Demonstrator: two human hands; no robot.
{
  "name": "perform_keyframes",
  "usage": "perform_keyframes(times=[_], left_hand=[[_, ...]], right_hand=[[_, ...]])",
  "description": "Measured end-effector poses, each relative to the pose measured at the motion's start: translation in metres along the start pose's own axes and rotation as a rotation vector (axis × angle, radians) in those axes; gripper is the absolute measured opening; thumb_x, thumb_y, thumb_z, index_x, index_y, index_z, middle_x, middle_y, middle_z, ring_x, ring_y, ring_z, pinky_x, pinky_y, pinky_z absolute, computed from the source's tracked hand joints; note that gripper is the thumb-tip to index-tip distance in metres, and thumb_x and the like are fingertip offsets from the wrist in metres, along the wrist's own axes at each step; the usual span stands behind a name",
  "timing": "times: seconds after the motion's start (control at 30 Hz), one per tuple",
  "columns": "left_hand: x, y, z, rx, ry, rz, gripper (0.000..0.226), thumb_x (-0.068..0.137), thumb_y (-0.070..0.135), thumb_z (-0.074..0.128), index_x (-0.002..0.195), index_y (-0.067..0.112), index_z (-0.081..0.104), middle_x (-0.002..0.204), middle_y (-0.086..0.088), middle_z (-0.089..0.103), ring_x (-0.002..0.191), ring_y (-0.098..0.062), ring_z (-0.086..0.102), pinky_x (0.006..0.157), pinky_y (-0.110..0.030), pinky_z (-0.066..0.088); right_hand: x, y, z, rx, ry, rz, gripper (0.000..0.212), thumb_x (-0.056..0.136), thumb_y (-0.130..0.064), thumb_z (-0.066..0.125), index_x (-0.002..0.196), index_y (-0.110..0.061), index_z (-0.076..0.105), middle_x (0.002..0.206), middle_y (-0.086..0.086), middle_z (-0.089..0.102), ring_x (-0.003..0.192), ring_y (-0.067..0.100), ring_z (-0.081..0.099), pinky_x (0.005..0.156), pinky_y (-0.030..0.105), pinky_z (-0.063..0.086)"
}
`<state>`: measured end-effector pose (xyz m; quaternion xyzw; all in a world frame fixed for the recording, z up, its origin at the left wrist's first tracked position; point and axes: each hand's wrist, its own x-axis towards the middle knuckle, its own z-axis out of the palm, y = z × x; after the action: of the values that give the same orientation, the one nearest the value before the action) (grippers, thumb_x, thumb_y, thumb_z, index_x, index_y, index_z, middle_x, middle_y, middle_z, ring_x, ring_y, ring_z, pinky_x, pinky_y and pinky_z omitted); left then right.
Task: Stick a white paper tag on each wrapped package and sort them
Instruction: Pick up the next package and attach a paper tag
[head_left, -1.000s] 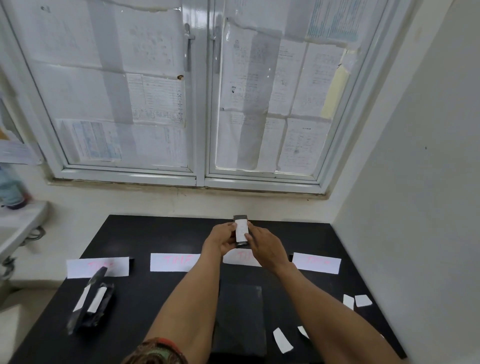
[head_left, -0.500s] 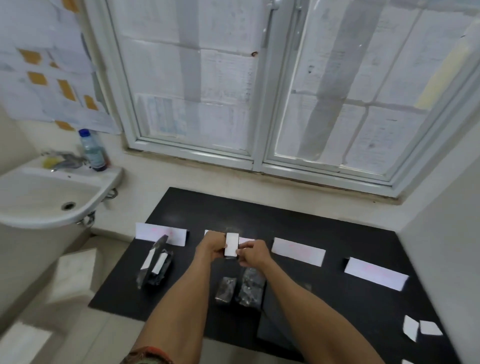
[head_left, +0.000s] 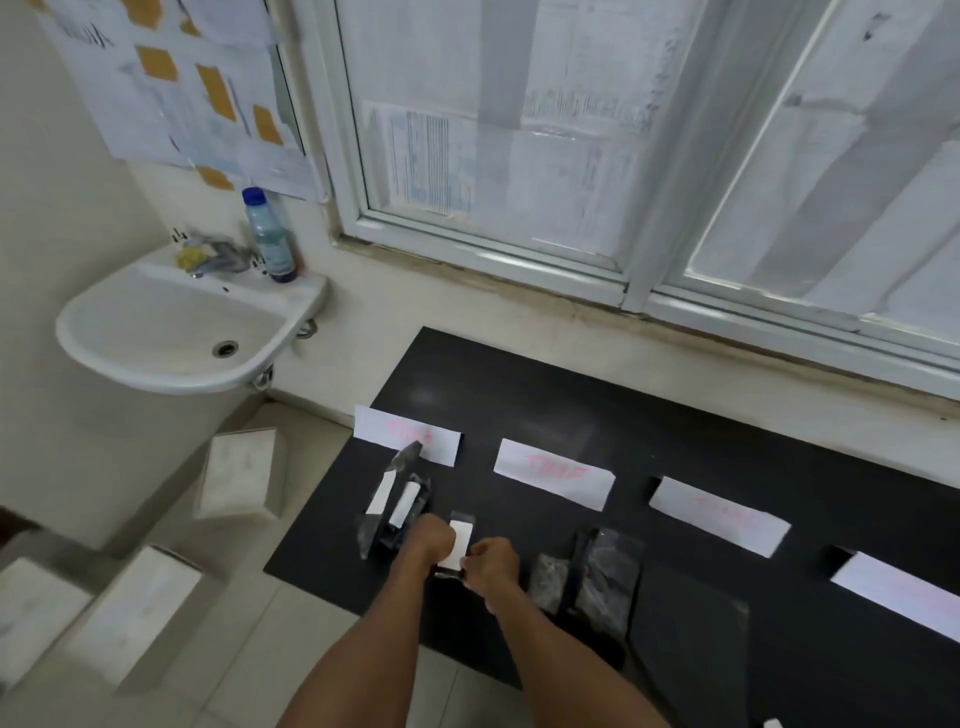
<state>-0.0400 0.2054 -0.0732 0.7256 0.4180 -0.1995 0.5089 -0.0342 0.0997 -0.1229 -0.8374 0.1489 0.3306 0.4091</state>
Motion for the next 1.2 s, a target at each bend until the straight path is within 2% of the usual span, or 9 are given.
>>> perform_keyframes(times=[0.13, 0.4, 0.47, 0.6, 0.73, 0.83, 0.93, 1.03, 1.2], left_hand=[[0.01, 0.004, -0.003, -0.027, -0.056, -0.001, 0.034, 0.092, -0.001, 0.036, 0.114, -0.017, 0.057, 0.125, -0.032, 0.057, 0.117, -0.041, 0.056, 0.096, -0.043, 0.048], [0.019, 0.01, -0.011, 0.04, -0.085, 0.022, 0.036, 0.096, 0.005, 0.04, 0.125, -0.008, 0.057, 0.13, -0.024, 0.058, 0.12, -0.035, 0.057, 0.097, -0.035, 0.05], [0.018, 0.012, -0.012, 0.007, -0.074, 0.016, 0.036, 0.096, 0.006, 0.042, 0.125, -0.006, 0.058, 0.129, -0.023, 0.059, 0.119, -0.034, 0.058, 0.097, -0.035, 0.051], [0.003, 0.016, -0.009, 0.033, -0.066, 0.06, 0.039, 0.092, 0.002, 0.042, 0.127, -0.002, 0.058, 0.135, -0.019, 0.055, 0.124, -0.033, 0.053, 0.104, -0.035, 0.045], [-0.011, 0.024, 0.008, 0.096, -0.084, 0.139, 0.042, 0.084, 0.016, 0.044, 0.121, 0.005, 0.062, 0.135, -0.014, 0.056, 0.122, -0.032, 0.054, 0.106, -0.036, 0.042], [-0.019, 0.034, 0.031, 0.117, -0.152, 0.153, 0.038, 0.086, 0.008, 0.044, 0.12, 0.011, 0.062, 0.135, -0.013, 0.054, 0.125, -0.03, 0.051, 0.106, -0.035, 0.041], [-0.039, 0.044, 0.055, 0.101, -0.256, 0.142, 0.028, 0.09, 0.003, 0.039, 0.075, 0.017, 0.058, 0.106, -0.013, 0.058, 0.098, -0.026, 0.057, 0.088, -0.034, 0.048], [-0.047, 0.04, 0.078, 0.057, -0.303, 0.069, 0.027, 0.091, 0.007, 0.038, 0.098, 0.003, 0.064, 0.107, -0.019, 0.058, 0.089, -0.025, 0.052, 0.076, -0.033, 0.046], [-0.049, 0.026, 0.094, -0.033, -0.306, -0.017, 0.019, 0.081, 0.011, 0.044, 0.081, 0.004, 0.062, 0.099, -0.022, 0.065, 0.082, -0.029, 0.061, 0.075, -0.043, 0.055]], right_hand=[[-0.022, -0.03, -0.008, -0.101, -0.005, -0.057, 0.018, 0.077, -0.001, 0.062, 0.076, -0.018, 0.069, 0.085, 0.004, 0.067, 0.082, 0.016, 0.062, 0.072, 0.023, 0.047], [-0.013, -0.044, -0.001, -0.182, -0.043, -0.095, 0.028, 0.085, -0.007, 0.057, 0.109, -0.001, 0.069, 0.115, 0.012, 0.068, 0.107, 0.023, 0.064, 0.079, 0.025, 0.048], [-0.014, -0.045, -0.003, -0.192, -0.054, -0.104, 0.027, 0.086, -0.006, 0.057, 0.109, -0.001, 0.07, 0.114, 0.012, 0.068, 0.108, 0.024, 0.064, 0.084, 0.026, 0.049], [-0.026, -0.043, -0.015, -0.135, 0.016, -0.152, 0.019, 0.083, -0.002, 0.053, 0.072, -0.013, 0.065, 0.076, 0.003, 0.063, 0.083, 0.018, 0.059, 0.072, 0.028, 0.045], [-0.044, -0.032, -0.036, -0.037, 0.411, -0.198, 0.025, 0.087, -0.003, 0.047, 0.099, -0.007, 0.068, 0.101, 0.012, 0.069, 0.096, 0.029, 0.063, 0.079, 0.031, 0.047], [-0.055, -0.018, -0.058, -0.072, 0.572, -0.12, 0.027, 0.087, -0.008, 0.049, 0.109, -0.01, 0.063, 0.111, 0.01, 0.062, 0.104, 0.028, 0.058, 0.082, 0.034, 0.045], [-0.059, 0.001, -0.072, -0.124, 0.593, 0.003, 0.032, 0.086, -0.013, 0.053, 0.117, -0.01, 0.057, 0.122, 0.011, 0.055, 0.113, 0.03, 0.052, 0.085, 0.038, 0.046], [-0.061, 0.017, -0.08, -0.147, 0.531, 0.102, 0.035, 0.089, -0.02, 0.053, 0.122, -0.01, 0.051, 0.128, 0.012, 0.053, 0.116, 0.029, 0.052, 0.087, 0.037, 0.045], [-0.063, 0.022, -0.083, -0.012, 0.449, 0.081, 0.019, 0.088, -0.017, 0.05, 0.104, -0.008, 0.056, 0.11, 0.014, 0.064, 0.098, 0.029, 0.062, 0.081, 0.034, 0.051]])
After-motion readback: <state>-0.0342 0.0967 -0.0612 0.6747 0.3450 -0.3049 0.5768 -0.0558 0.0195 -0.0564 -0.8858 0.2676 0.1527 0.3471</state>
